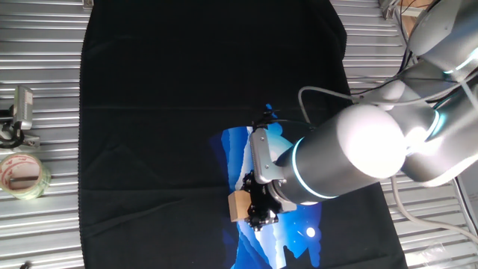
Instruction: Pick up the small block on the left and move it to the right
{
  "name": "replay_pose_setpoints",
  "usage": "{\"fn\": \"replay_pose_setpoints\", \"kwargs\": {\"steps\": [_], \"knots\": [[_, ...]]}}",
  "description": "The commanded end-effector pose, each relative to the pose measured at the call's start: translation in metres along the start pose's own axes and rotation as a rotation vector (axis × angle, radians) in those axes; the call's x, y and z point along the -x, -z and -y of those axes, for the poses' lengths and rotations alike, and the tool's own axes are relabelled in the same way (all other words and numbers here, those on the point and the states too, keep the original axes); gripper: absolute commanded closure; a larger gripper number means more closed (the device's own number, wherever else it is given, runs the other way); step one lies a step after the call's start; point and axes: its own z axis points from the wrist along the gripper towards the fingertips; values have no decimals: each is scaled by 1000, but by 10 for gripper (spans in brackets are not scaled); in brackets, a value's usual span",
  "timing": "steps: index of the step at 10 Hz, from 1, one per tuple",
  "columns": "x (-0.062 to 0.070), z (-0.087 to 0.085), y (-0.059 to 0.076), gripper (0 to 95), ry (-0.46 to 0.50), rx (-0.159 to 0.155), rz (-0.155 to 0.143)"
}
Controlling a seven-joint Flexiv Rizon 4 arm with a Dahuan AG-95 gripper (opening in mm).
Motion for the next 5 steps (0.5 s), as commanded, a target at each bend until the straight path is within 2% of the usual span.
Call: {"fn": "replay_pose_setpoints", "kwargs": {"steps": [1, 3, 4, 5], "knots": [[0, 0, -1, 380, 1, 5, 0], [0, 0, -1, 380, 0, 8, 2], [0, 0, -1, 190, -1, 10, 2], [0, 0, -1, 190, 3, 9, 2]]}}
